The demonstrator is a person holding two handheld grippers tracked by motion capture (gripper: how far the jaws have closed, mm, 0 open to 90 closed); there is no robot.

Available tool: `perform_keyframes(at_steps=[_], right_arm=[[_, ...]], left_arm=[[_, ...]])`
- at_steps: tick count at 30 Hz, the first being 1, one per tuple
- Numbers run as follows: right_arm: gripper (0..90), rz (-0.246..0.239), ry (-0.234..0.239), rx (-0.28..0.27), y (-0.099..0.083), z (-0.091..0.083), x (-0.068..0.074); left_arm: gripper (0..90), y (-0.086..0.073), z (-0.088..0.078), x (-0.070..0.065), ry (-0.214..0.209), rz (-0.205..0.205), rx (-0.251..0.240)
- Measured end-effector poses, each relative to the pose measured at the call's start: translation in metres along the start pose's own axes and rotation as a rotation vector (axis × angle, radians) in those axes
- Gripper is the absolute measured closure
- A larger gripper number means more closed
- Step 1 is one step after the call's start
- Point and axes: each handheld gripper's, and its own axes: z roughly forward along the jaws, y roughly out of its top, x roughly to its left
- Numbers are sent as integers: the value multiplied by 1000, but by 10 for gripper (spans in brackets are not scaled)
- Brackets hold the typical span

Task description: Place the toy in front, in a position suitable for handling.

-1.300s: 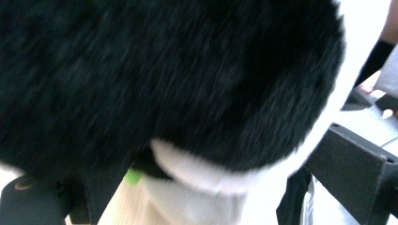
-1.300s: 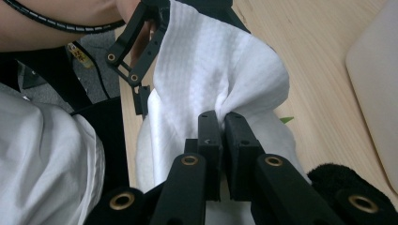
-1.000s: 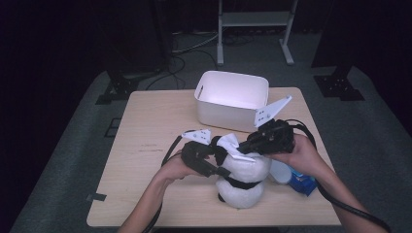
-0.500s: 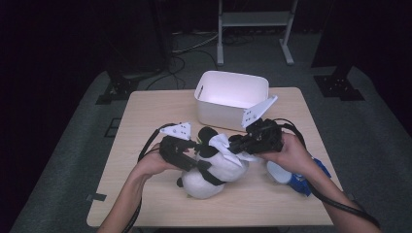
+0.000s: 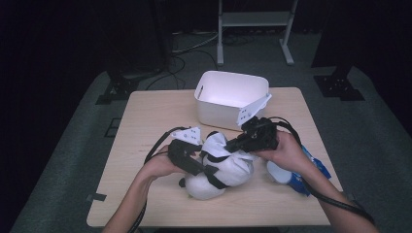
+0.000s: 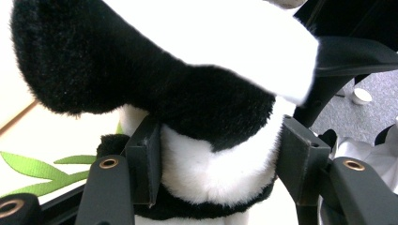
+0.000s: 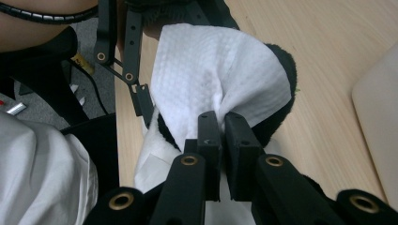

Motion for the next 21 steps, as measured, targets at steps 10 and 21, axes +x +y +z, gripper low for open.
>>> perform_keyframes(at_steps=[10, 21], right_arm=[[844, 34, -41, -2, -9, -6, -5], [845, 60, -19, -52, -9, -3, -10]], left_arm=[[401, 1, 6, -2, 7, 3, -5], [404, -5, 0, -2, 11, -7, -23]])
